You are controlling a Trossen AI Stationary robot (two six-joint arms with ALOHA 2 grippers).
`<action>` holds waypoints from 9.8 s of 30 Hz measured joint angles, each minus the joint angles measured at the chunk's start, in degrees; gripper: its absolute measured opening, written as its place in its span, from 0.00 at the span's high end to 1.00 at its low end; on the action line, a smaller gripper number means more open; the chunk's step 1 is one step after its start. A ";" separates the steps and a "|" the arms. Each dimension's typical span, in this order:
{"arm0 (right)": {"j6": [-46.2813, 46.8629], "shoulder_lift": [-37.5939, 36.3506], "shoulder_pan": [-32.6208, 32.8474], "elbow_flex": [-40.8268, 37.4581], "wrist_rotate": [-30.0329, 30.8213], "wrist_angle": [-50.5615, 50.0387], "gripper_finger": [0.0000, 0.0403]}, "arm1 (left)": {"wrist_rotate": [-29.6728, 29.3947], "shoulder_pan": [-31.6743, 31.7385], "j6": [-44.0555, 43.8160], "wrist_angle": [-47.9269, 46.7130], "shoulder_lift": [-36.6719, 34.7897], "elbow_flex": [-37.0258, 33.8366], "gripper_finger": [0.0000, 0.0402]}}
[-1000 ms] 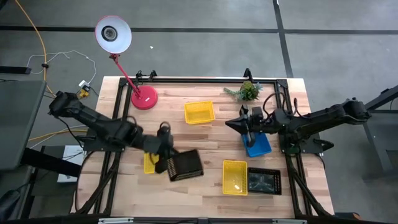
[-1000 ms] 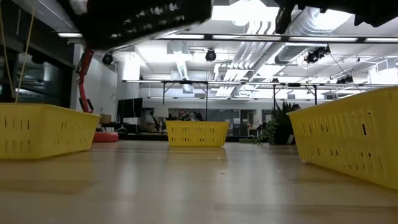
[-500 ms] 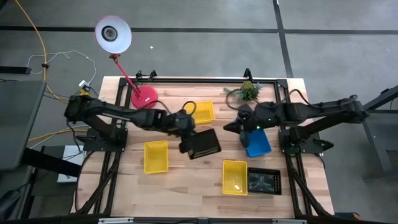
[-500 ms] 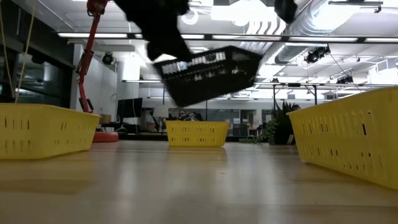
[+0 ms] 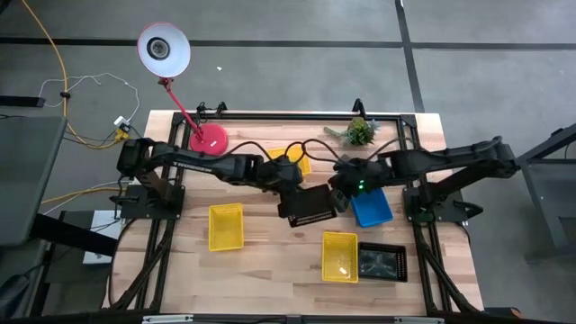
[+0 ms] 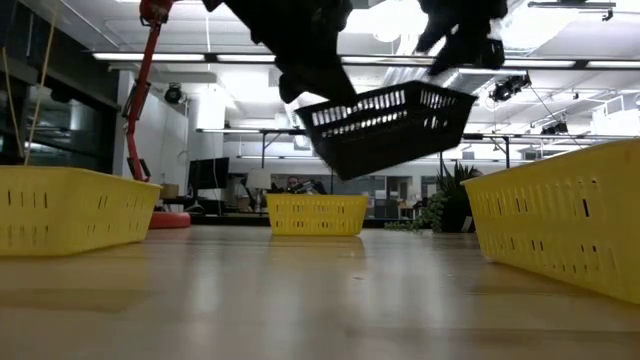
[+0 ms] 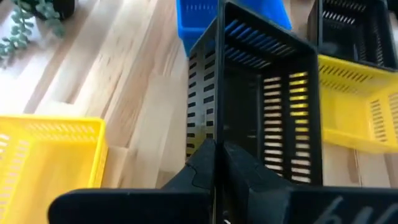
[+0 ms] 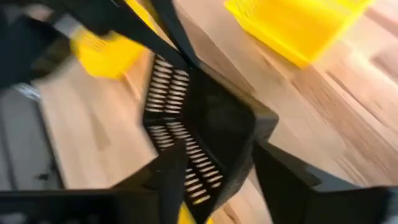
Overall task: Stack baskets by color
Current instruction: Stack the left black bin on the right stacked black bin, then stack the bottom yellow bin on the top yellow bin
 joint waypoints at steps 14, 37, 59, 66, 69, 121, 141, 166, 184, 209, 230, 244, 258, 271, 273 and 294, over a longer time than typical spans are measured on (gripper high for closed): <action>3.21 11.40 0.02 -0.04 2.82 -1.07 0.49 | 0.61 0.55 -0.91 0.32 -0.03 0.14 1.00; 2.13 -5.91 -3.85 -0.11 5.06 -26.64 1.00 | 5.40 2.40 -1.53 1.64 -13.64 0.19 0.48; 66.03 -18.90 35.90 -9.99 -5.77 -30.87 1.00 | -3.78 1.04 11.34 -0.29 -27.76 0.14 0.71; 81.67 -12.77 48.77 -9.99 -10.11 -31.49 1.00 | -2.33 1.04 13.39 5.30 -27.80 -4.05 0.97; 82.49 -9.31 49.19 -9.99 -12.46 -31.51 1.00 | -1.45 1.06 9.62 12.41 -27.92 -9.91 0.97; 86.55 2.05 33.88 -9.99 -5.83 -31.01 0.97 | -1.29 1.04 3.01 17.91 -28.13 -16.91 1.00; 75.00 -2.72 33.88 -6.93 -8.53 -36.25 0.39 | -1.31 1.04 3.46 17.93 -28.13 -16.91 1.00; 63.49 -4.88 35.26 -17.57 -13.08 -20.81 0.98 | -1.95 1.04 2.38 18.19 -28.11 -16.91 1.00; 58.49 -8.75 35.23 -17.97 -13.38 -23.25 1.00 | -1.95 1.04 2.37 18.39 -28.11 -16.91 1.00; 45.49 -12.18 32.79 -17.77 2.29 -10.91 1.00 | 16.54 1.95 -5.56 21.42 -29.14 -16.91 1.00; -11.58 -11.41 -3.83 -17.86 -7.04 37.06 1.00 | 1.64 -4.58 -15.52 40.66 -45.45 -36.32 1.00; -0.59 -10.60 -4.87 -27.09 -13.10 63.12 1.00 | -5.45 -4.82 -16.08 46.65 -49.29 -42.43 1.00; -14.59 1.93 3.85 -1.85 -16.85 -0.49 0.72 | -1.73 -0.73 -18.58 44.87 -49.29 -42.41 1.00; -25.81 19.47 11.87 -1.81 -14.01 -1.42 0.42 | -1.79 -0.38 -19.11 43.57 -49.29 -42.41 1.00; -25.34 22.19 12.83 -1.81 -12.28 -1.59 0.42 | -1.79 -0.38 -19.11 43.57 -49.29 -42.41 1.00; -16.84 22.89 8.95 -1.90 -5.54 -1.60 0.99 | -1.49 -0.36 -16.96 43.88 -49.38 -42.39 1.00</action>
